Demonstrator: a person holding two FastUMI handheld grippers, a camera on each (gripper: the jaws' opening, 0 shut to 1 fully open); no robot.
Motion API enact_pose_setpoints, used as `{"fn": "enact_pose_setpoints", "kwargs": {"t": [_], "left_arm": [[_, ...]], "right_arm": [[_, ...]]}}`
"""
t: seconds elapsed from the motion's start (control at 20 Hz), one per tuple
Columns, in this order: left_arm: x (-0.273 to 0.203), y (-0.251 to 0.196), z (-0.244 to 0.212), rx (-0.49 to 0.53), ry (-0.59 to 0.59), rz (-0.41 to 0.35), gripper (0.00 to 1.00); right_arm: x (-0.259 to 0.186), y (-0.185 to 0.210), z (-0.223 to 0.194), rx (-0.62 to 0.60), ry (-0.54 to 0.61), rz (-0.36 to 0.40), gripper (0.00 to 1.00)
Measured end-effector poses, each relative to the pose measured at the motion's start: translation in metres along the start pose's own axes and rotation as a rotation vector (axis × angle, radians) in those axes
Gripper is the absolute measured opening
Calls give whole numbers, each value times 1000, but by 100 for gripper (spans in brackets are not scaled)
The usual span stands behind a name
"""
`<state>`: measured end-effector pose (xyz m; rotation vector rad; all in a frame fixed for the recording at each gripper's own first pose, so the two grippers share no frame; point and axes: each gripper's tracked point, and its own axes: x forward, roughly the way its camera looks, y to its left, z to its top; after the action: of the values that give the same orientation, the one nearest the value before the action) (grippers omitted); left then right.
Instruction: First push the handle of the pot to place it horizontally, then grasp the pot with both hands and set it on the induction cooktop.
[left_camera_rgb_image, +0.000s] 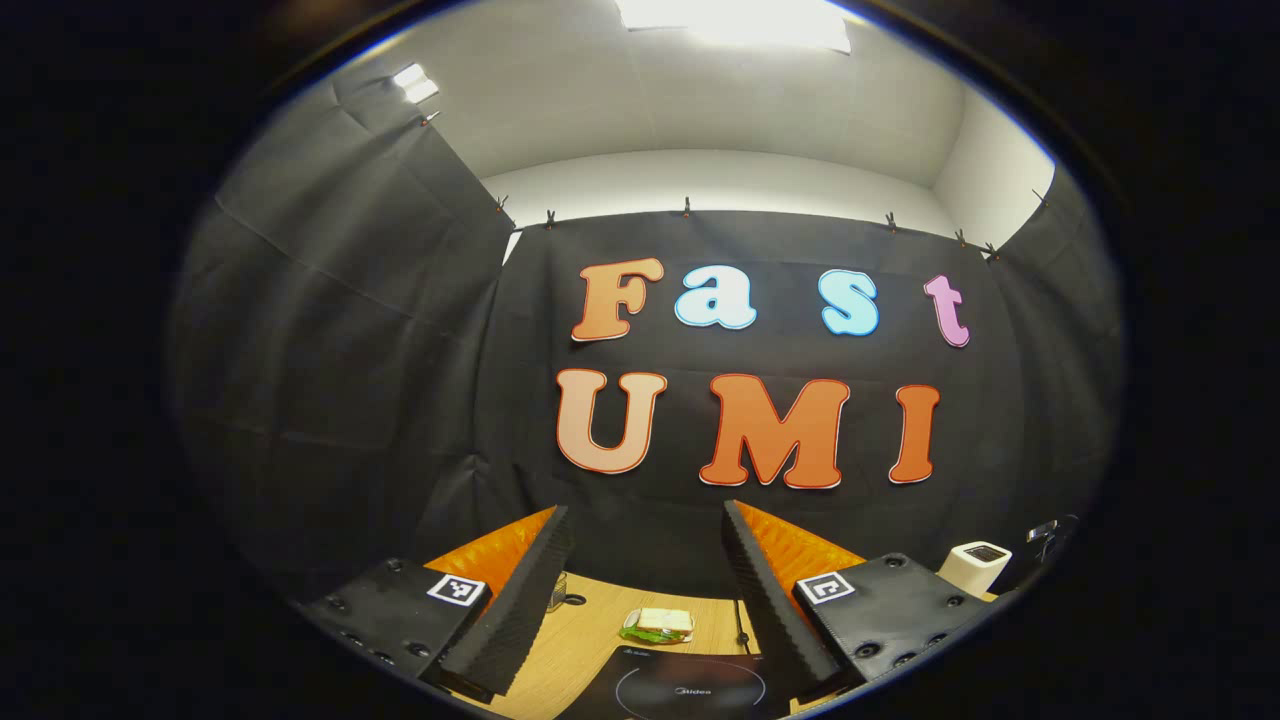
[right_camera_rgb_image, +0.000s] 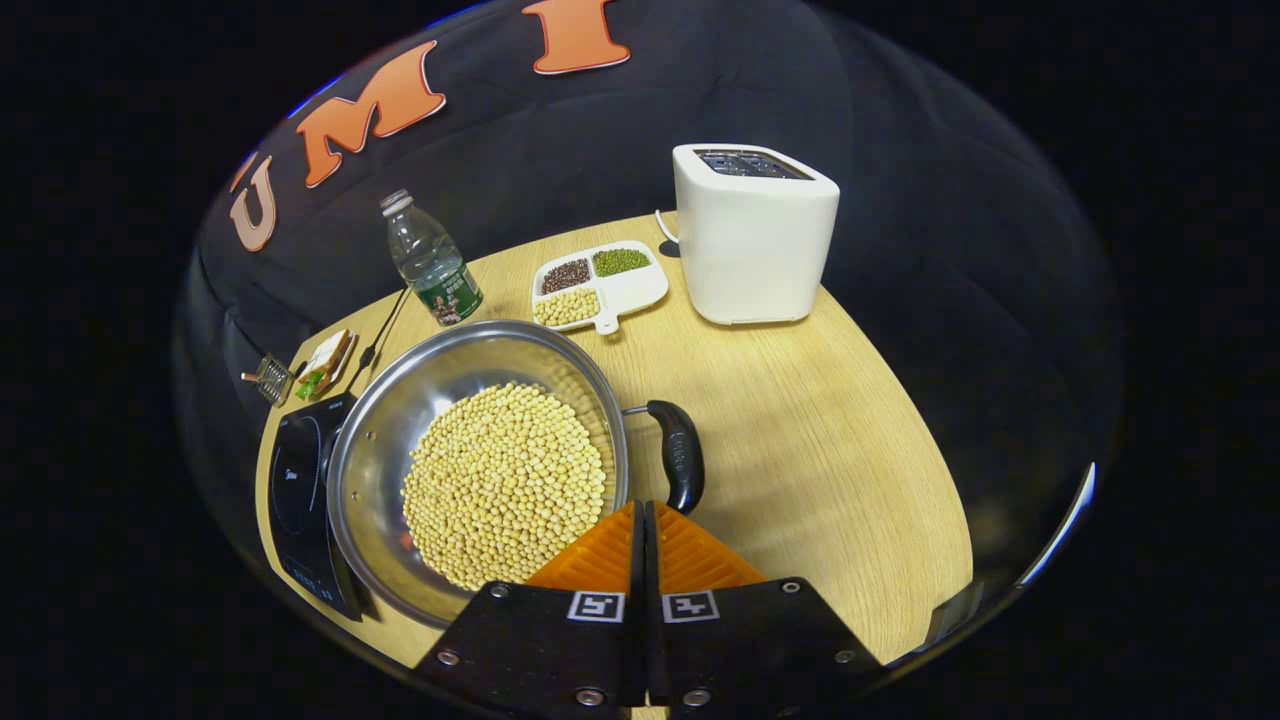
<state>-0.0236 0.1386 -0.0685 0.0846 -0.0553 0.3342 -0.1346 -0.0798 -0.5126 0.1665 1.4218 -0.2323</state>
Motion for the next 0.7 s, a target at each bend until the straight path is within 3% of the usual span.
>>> {"fn": "enact_pose_setpoints", "kwargs": {"t": [0.7], "left_arm": [[2,-51,-50,-31,116,-53,97]], "right_arm": [[20,-1,27,-6,-38,16,0]]}}
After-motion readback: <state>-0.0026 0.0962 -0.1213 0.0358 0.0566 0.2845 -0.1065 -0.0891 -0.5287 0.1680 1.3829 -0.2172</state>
